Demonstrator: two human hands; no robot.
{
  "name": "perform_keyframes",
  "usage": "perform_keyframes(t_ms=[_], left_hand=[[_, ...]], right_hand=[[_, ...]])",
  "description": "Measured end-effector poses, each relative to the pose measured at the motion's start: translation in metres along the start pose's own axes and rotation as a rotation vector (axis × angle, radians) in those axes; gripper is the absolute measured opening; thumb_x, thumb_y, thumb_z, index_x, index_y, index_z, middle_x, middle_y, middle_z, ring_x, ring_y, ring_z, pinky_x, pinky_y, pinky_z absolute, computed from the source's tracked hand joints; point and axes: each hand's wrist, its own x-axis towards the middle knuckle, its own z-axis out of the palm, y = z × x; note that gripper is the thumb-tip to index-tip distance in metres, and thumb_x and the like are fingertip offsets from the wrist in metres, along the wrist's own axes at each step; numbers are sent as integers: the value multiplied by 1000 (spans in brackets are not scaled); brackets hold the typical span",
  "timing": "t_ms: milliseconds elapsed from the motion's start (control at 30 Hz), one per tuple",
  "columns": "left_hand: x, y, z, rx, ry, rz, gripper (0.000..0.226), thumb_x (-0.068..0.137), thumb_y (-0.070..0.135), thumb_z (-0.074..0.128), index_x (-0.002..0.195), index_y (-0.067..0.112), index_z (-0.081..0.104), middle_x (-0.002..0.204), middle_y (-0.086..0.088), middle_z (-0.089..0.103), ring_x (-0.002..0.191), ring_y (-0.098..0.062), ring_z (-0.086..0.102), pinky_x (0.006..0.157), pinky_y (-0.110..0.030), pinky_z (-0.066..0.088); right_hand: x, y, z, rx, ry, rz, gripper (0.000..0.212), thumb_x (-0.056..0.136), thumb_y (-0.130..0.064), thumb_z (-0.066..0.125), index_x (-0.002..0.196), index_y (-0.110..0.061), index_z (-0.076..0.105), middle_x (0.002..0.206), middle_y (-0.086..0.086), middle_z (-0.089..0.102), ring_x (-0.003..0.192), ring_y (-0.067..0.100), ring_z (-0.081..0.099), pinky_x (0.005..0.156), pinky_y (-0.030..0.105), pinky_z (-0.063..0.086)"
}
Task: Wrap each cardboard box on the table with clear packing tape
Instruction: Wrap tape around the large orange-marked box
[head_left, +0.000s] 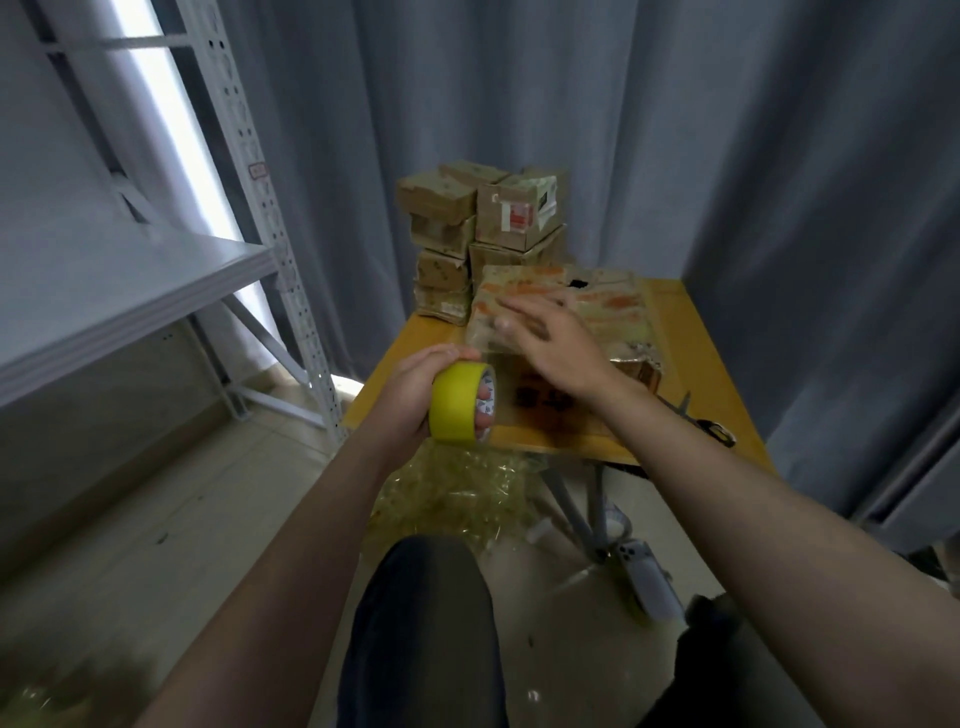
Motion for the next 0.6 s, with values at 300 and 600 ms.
perform_keyframes(t_ms=[300, 600], left_hand=[[-10, 8, 76, 192, -109, 138, 23, 106, 14, 52, 125, 1, 53, 72, -21, 66, 56, -33, 62, 64, -48, 56], [-18, 18, 143, 271, -203, -25, 20, 105, 28, 56, 116, 12, 52, 66, -14, 69, 54, -25, 68, 50, -35, 58]], right_hand=[[-46, -18, -50, 249, 187, -11, 9, 91, -21, 78, 98, -21, 84, 74, -31, 69, 80, -10, 67, 75, 17, 52], [-70, -8, -105, 335, 267, 168, 10, 90, -20, 80, 98, -15, 83, 83, -10, 77, 71, 3, 71, 66, 22, 56]])
